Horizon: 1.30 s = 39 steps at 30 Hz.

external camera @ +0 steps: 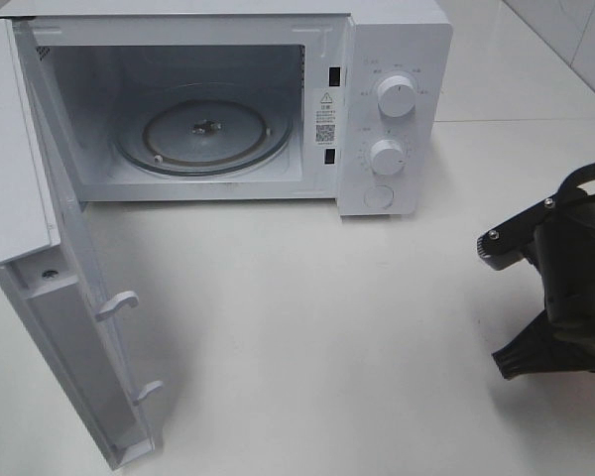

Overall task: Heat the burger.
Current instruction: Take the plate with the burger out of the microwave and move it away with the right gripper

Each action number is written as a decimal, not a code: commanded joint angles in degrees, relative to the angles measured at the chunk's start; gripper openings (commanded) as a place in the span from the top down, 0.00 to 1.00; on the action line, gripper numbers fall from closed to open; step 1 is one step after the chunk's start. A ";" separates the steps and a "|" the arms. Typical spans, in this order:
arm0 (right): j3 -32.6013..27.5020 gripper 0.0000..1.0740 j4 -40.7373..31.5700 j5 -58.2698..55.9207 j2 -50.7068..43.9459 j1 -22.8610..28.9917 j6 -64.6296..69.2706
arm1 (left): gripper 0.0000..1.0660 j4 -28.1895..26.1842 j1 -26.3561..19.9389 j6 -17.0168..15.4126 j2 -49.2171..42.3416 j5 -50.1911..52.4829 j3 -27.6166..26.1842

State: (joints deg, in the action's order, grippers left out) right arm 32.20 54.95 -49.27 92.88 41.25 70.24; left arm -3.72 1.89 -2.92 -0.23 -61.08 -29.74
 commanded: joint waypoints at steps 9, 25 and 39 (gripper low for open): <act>0.46 0.98 4.47 1.03 5.39 -0.46 3.27 | 0.06 -0.40 -0.11 -0.06 -0.40 0.06 0.17; 0.46 0.97 7.51 5.10 6.47 -4.01 6.70 | 0.06 -0.40 -0.11 -0.06 -0.40 0.06 0.17; 0.46 0.96 9.97 8.54 10.77 -6.47 7.56 | 0.06 -0.40 -0.11 -0.06 -0.40 0.06 0.17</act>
State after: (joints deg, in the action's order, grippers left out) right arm 32.31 62.97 -38.50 101.99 35.12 77.69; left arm -3.72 1.89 -2.92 -0.23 -61.08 -29.74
